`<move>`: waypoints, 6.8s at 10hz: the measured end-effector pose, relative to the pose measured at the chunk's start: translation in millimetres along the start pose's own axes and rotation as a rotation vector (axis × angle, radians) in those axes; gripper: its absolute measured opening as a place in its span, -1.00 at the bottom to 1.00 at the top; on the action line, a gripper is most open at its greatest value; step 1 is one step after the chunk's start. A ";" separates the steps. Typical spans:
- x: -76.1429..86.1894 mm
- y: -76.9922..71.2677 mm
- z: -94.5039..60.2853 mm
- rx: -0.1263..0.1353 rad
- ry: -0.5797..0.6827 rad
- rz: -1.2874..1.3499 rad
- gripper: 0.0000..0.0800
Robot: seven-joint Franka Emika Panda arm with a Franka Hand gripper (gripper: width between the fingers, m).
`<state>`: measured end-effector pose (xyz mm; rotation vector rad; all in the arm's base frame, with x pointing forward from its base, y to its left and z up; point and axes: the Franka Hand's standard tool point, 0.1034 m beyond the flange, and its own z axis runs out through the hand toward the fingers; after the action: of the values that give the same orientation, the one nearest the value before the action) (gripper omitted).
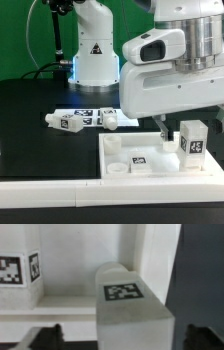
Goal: Assemble one leg
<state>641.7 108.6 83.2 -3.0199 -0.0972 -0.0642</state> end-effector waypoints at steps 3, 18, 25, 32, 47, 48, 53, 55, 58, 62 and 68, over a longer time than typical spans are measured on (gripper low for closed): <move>0.2 0.6 -0.1 -0.001 0.001 0.001 -0.29; 0.0 8.7 -0.2 0.015 0.014 1.267 -0.28; -1.3 4.6 2.4 0.026 0.020 1.362 -0.06; 0.2 -0.9 4.8 0.011 0.038 0.634 0.62; -5.2 -7.4 7.8 -0.011 0.013 1.219 -0.28; -4.3 -6.4 8.8 0.007 0.021 1.307 -0.28; -1.0 -5.3 7.5 0.011 0.042 1.140 0.52; 5.0 -4.2 4.9 0.013 0.074 0.796 0.60; 4.3 -1.8 6.5 -0.002 0.071 0.464 0.62; 2.1 1.5 10.1 -0.061 0.053 -0.114 0.62; 2.4 0.8 9.9 -0.048 0.061 0.115 -0.03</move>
Offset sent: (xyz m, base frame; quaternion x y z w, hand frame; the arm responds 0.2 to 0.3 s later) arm 0.0000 0.0000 0.0000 0.0000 0.0000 0.0000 1.0000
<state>644.6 109.2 73.4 -3.0610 0.0849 -0.1497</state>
